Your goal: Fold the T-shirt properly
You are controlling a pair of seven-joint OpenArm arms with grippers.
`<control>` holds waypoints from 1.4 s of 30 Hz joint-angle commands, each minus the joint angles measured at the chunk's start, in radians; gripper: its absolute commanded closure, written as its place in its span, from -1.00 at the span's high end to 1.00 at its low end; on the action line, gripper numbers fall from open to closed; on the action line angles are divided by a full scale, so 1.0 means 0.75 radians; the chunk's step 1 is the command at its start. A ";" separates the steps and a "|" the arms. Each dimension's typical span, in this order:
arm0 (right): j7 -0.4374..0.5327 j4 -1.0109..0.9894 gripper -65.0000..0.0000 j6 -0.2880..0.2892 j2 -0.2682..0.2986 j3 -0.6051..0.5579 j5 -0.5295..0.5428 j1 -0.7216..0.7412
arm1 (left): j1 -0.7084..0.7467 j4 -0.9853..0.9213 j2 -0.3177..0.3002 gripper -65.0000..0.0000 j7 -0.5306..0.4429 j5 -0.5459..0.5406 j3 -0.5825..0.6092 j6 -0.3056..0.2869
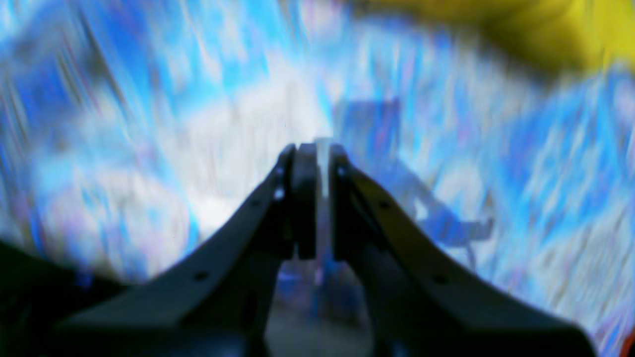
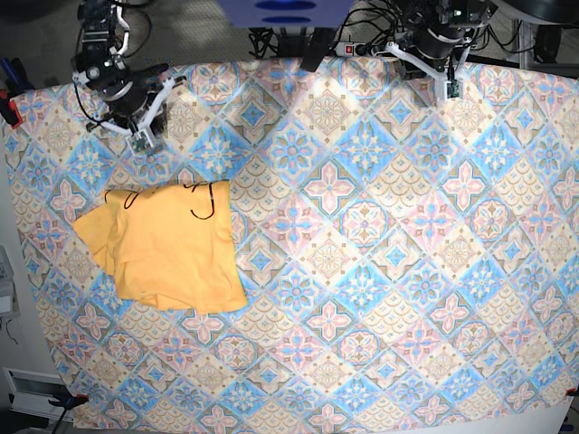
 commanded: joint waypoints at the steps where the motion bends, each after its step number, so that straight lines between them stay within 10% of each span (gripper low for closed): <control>1: 0.026 0.036 -0.88 0.007 0.006 0.026 0.010 -0.037 | 0.034 0.024 -0.007 -0.68 -0.019 -0.004 -0.004 -0.001; 19: 0.018 -0.027 -1.00 0.007 0.000 0.165 0.014 -0.430 | 0.175 0.003 -0.009 -0.68 -0.019 0.002 0.145 0.003; 37: 0.184 -0.793 -1.00 0.007 0.000 0.153 0.012 -0.276 | -0.114 -0.625 -0.015 -0.69 -0.025 0.002 0.348 0.001; 42: 0.196 -0.923 -1.00 0.007 0.000 0.153 0.012 -0.209 | -0.187 -0.748 -0.011 -0.97 -0.027 0.004 0.397 0.001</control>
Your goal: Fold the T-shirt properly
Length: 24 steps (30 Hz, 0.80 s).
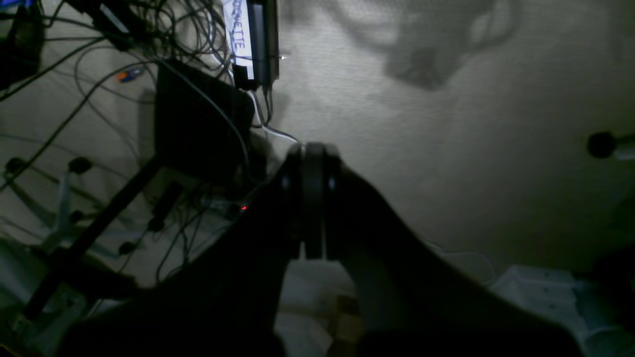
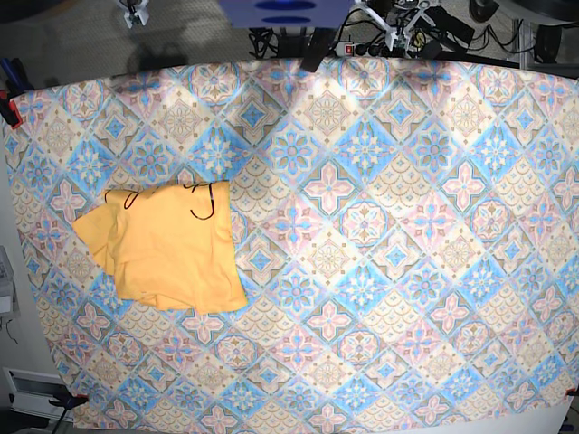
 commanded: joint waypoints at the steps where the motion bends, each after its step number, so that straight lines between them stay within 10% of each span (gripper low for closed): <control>1: 0.025 -0.016 -1.00 0.007 0.016 0.007 0.002 -0.003 | 0.002 -0.016 -0.002 -1.00 0.005 -0.002 0.007 -0.004; 24: 0.460 -0.922 -1.00 0.001 0.006 0.001 -0.008 0.431 | -0.370 -1.025 0.086 -1.00 -0.580 -0.004 0.357 -0.004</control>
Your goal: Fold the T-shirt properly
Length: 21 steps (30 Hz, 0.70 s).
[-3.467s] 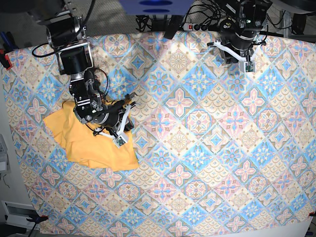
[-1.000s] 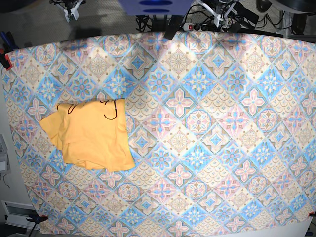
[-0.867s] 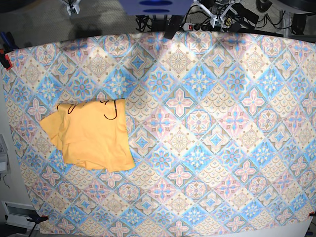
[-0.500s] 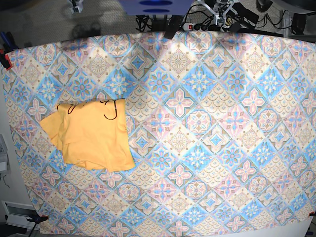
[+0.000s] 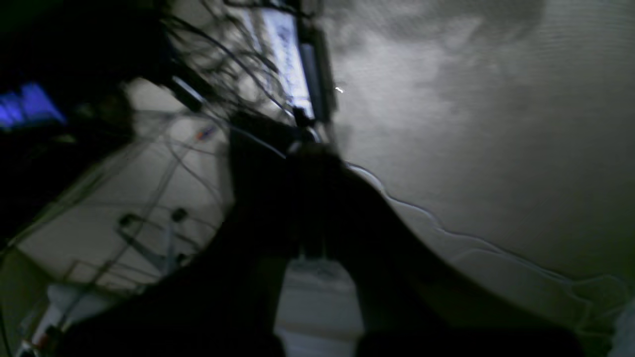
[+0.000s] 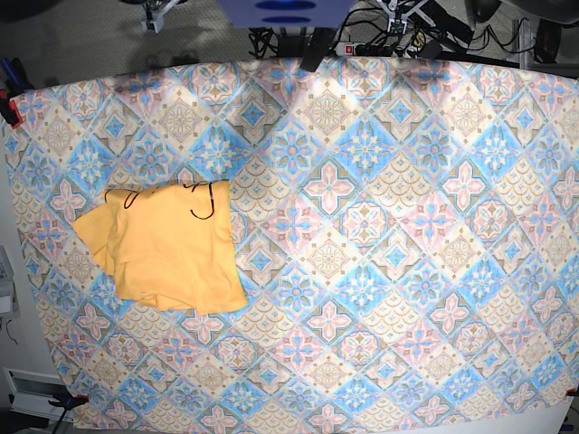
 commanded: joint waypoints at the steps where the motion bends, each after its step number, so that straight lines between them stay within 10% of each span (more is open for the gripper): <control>1: 0.037 -0.025 -1.00 0.007 -0.002 -0.015 -0.001 0.004 | -0.015 -0.042 0.019 -1.00 -0.022 -0.002 0.022 -0.007; 8: 0.279 -0.201 -1.00 0.001 -0.043 -0.167 0.001 0.084 | -0.178 -0.343 0.098 -1.00 -0.190 -0.002 0.063 -0.007; 21: 0.291 -0.229 -1.00 -0.228 -0.170 -0.163 0.008 0.188 | -0.334 -0.449 0.135 -1.00 -0.214 -0.002 0.063 -0.007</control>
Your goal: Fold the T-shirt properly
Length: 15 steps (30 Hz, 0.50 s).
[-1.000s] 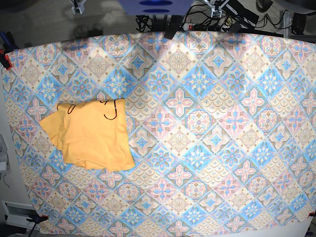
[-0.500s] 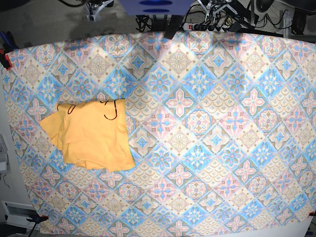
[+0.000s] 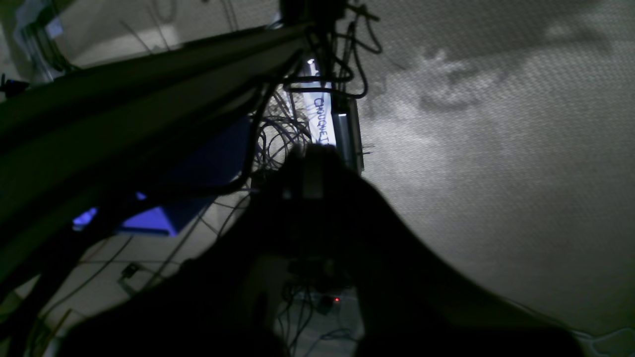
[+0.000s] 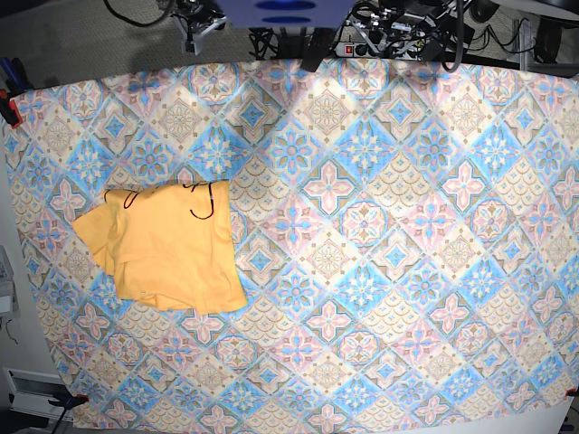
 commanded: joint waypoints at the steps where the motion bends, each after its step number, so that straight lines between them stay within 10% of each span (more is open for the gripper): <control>1: 0.005 0.000 -1.00 0.006 0.005 0.003 0.003 -0.007 | 0.017 0.000 -0.007 -1.00 0.005 0.001 0.002 0.009; 15: 0.005 0.008 -1.00 0.004 -0.079 0.173 0.001 0.027 | 0.015 0.003 -0.003 -1.00 0.007 0.166 0.002 0.009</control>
